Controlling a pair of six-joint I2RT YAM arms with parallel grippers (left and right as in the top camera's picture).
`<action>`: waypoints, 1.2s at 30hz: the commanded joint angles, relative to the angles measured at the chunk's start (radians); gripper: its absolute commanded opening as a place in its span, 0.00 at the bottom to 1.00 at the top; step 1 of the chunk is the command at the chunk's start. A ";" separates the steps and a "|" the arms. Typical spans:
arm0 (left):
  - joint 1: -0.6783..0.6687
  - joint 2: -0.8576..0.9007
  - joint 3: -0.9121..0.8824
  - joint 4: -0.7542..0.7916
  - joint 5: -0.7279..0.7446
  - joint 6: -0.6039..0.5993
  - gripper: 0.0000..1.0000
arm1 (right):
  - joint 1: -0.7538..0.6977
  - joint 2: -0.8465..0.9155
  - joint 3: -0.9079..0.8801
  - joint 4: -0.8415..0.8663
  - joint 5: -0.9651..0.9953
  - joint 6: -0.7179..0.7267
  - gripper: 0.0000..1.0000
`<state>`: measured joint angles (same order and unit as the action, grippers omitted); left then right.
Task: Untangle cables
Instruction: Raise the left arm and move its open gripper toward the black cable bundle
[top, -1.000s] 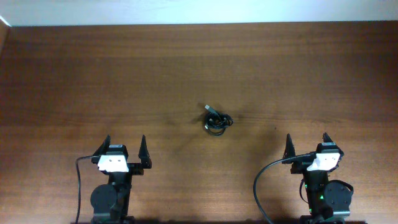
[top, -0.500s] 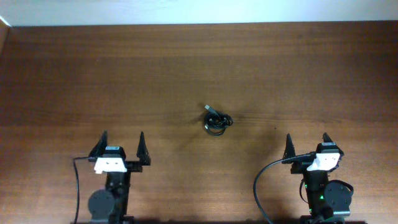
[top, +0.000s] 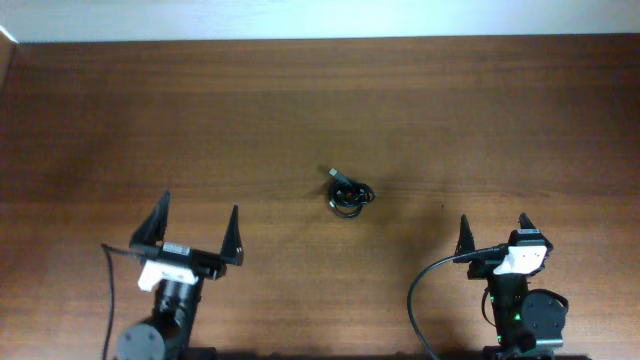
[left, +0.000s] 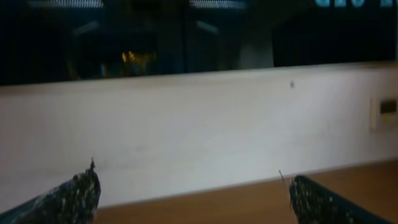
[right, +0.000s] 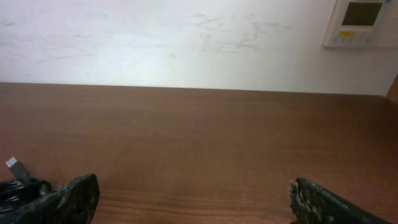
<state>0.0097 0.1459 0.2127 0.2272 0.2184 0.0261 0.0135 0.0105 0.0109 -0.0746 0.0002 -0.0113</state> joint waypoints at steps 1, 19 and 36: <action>0.005 0.189 0.204 -0.094 0.092 0.076 0.99 | -0.007 -0.007 -0.005 -0.007 0.009 0.000 0.98; -0.060 1.149 1.128 -1.002 0.191 0.064 0.99 | -0.007 -0.007 -0.005 -0.007 0.009 0.000 0.98; -0.174 1.330 1.163 -1.027 0.129 -0.015 0.99 | -0.007 -0.007 -0.005 -0.007 0.009 0.000 0.98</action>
<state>-0.1589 1.4673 1.3670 -0.8028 0.3538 0.0219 0.0128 0.0101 0.0109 -0.0746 0.0006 -0.0109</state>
